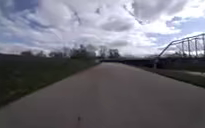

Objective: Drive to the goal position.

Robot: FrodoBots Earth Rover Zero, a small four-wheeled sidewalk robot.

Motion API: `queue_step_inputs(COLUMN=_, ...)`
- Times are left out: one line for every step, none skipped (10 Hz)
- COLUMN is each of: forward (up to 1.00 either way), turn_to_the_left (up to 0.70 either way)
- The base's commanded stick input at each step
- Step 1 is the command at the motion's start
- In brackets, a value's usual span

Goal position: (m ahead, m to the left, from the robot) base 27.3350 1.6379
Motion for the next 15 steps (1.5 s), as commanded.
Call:
queue_step_inputs(forward=1.0, turn_to_the_left=0.0)
queue_step_inputs(forward=1.0, turn_to_the_left=0.0)
queue_step_inputs(forward=1.0, turn_to_the_left=0.0)
queue_step_inputs(forward=1.0, turn_to_the_left=0.0)
queue_step_inputs(forward=1.0, turn_to_the_left=0.0)
queue_step_inputs(forward=1.0, turn_to_the_left=0.0)
queue_step_inputs(forward=1.0, turn_to_the_left=0.0)
queue_step_inputs(forward=1.0, turn_to_the_left=0.0)
queue_step_inputs(forward=1.0, turn_to_the_left=-0.01)
queue_step_inputs(forward=1.0, turn_to_the_left=-0.05)
queue_step_inputs(forward=1.0, turn_to_the_left=-0.08)
queue_step_inputs(forward=1.0, turn_to_the_left=-0.01)
queue_step_inputs(forward=1.0, turn_to_the_left=0.0)
queue_step_inputs(forward=1.0, turn_to_the_left=0.0)
queue_step_inputs(forward=1.0, turn_to_the_left=0.0)
